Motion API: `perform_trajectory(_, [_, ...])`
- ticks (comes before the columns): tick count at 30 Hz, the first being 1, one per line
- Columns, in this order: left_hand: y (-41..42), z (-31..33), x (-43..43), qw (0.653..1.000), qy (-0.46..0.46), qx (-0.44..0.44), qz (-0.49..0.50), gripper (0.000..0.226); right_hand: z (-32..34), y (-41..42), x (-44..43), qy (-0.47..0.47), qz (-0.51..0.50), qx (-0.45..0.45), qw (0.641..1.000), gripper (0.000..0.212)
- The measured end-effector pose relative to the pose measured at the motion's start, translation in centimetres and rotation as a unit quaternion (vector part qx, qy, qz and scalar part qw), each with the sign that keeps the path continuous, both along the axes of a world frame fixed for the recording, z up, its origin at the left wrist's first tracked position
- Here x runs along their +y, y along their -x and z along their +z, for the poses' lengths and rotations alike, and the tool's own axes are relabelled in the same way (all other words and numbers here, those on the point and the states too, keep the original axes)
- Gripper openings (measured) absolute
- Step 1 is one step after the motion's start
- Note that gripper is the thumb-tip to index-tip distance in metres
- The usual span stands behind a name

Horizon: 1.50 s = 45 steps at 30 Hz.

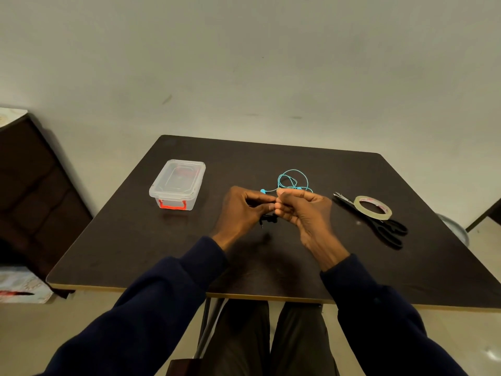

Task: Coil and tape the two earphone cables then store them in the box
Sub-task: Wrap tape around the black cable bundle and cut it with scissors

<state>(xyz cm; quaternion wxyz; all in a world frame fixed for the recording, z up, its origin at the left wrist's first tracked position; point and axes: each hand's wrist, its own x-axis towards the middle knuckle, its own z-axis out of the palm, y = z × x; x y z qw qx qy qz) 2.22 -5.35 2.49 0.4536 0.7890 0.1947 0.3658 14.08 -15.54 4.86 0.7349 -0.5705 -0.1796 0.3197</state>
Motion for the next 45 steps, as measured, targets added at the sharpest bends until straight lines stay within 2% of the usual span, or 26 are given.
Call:
perform_trajectory(5, [-0.4,0.3,-0.4,0.999,-0.032,0.031,0.019,0.012,-0.3,-0.1,-0.1,0.015,0.001,-0.042,0.999,0.018])
perform_trajectory(12, [-0.2,0.6,-0.5,0.990,0.143,0.012,0.009,0.007,-0.4,-0.7,-1.0,0.016,0.062,-0.131,0.989,0.017])
perform_trajectory(14, [-0.2,0.6,-0.6,0.986,0.166,0.015,-0.002,0.007,-0.8,-0.8,-1.4,0.029,0.069,-0.186,0.980,0.010])
perform_trajectory(17, [-0.4,0.5,-0.7,0.982,0.187,0.029,-0.010,0.009,-1.2,-1.0,-2.0,0.046,0.074,-0.240,0.967,0.015])
perform_trajectory(24, [0.1,0.9,-1.5,0.987,0.145,0.046,-0.042,0.011,0.1,-2.4,-2.4,0.092,0.144,-0.229,0.958,0.020])
perform_trajectory(29, [0.8,1.4,-1.8,0.991,0.117,0.052,-0.035,0.015,0.8,-2.5,-1.8,0.070,0.170,-0.243,0.953,0.018])
perform_trajectory(34, [1.9,1.4,-1.5,0.992,0.111,0.053,-0.032,0.014,0.6,-2.3,-0.8,0.110,0.248,-0.149,0.951,0.021])
perform_trajectory(36, [2.2,1.5,-1.3,0.992,0.108,0.055,-0.030,0.015,0.7,-2.3,-0.6,0.099,0.274,-0.113,0.950,0.024])
perform_trajectory(40, [2.6,1.9,-1.0,0.993,0.097,0.064,-0.027,0.015,0.9,-2.2,-0.3,0.074,0.257,-0.091,0.959,0.015])
perform_trajectory(45, [2.6,2.3,-1.5,0.995,0.086,0.055,-0.015,0.015,1.5,-2.3,-0.5,0.071,0.236,-0.107,0.963,0.008])
